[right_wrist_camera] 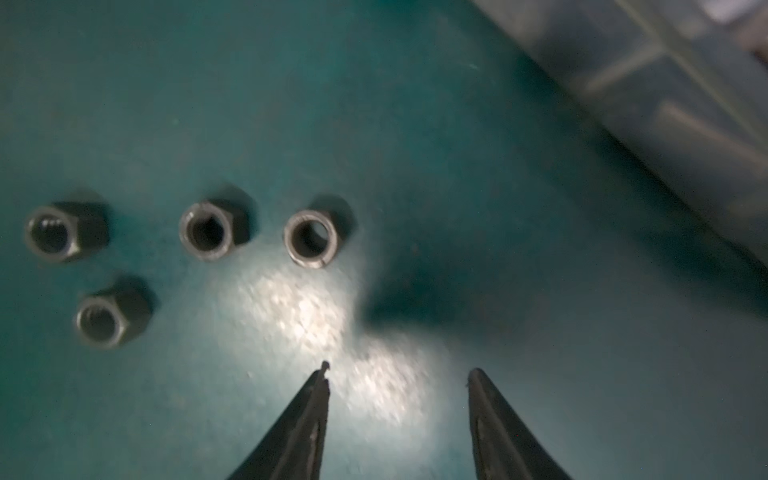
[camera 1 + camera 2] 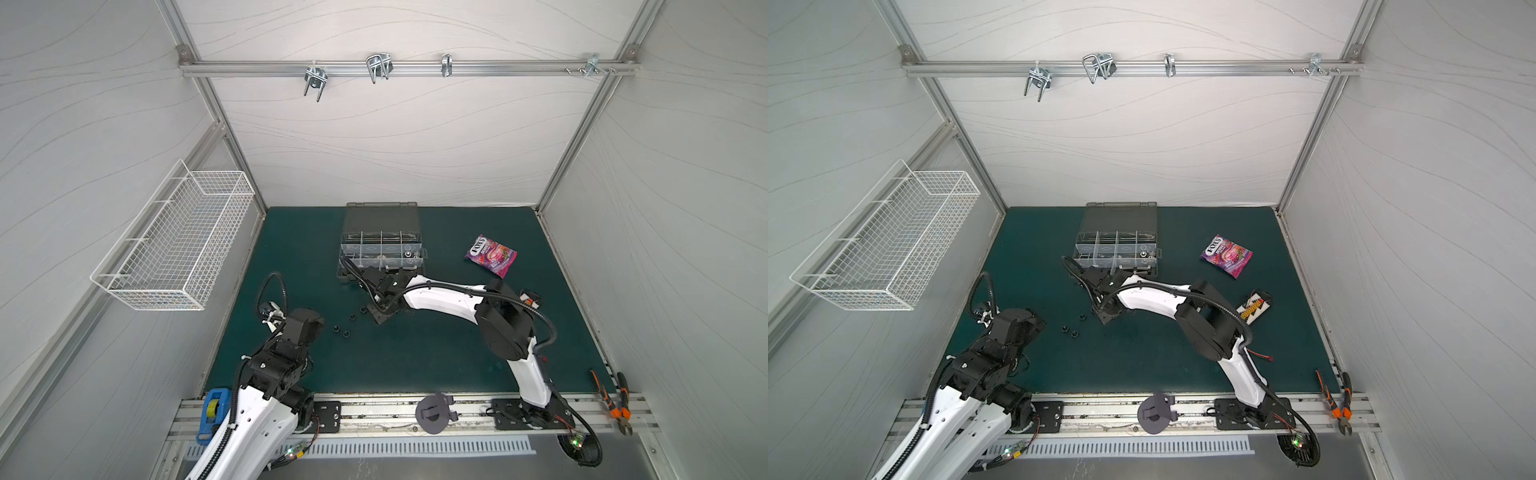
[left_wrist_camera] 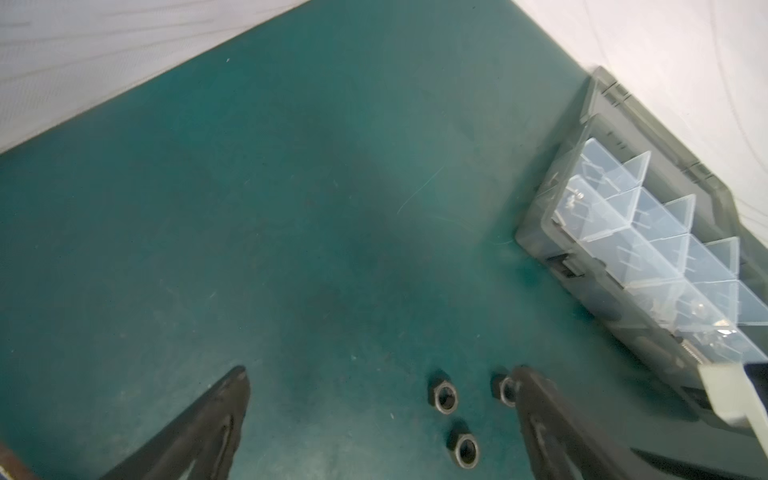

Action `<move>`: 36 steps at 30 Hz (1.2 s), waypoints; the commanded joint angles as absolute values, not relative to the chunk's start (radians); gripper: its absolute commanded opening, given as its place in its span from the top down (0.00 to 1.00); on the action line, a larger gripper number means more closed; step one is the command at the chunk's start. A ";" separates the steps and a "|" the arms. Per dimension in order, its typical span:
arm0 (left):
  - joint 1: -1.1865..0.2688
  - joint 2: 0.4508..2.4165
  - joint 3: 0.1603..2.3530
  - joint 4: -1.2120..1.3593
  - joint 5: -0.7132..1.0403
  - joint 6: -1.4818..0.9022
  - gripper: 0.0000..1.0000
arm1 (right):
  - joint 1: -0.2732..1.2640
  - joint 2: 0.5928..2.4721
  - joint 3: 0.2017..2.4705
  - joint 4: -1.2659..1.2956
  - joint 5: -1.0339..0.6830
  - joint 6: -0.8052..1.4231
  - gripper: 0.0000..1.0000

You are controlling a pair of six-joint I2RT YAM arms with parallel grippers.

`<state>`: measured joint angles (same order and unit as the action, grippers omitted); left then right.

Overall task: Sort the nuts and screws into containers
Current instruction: 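Move the right gripper over the dark nuts while the left gripper draws back, then close the right gripper on a dark hex nut and lift it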

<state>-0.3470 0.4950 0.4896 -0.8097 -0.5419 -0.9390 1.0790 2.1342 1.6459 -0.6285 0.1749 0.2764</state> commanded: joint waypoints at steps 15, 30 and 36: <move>-0.344 0.492 0.468 -0.875 -0.535 -1.016 0.01 | 1.101 2.277 1.780 -0.653 0.134 0.221 0.48; -0.344 0.522 0.466 -0.862 -0.522 -1.020 0.01 | 1.091 2.365 1.870 -0.676 0.107 0.212 0.57; -0.344 0.527 0.470 -0.859 -0.524 -1.014 0.01 | 1.073 2.365 1.856 -0.685 0.069 0.237 0.65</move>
<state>-0.3470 0.5209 0.4633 -0.8654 -0.5121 -1.0000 1.0809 2.3219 1.8668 -0.6369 0.1173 0.2314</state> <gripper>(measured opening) 0.993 0.359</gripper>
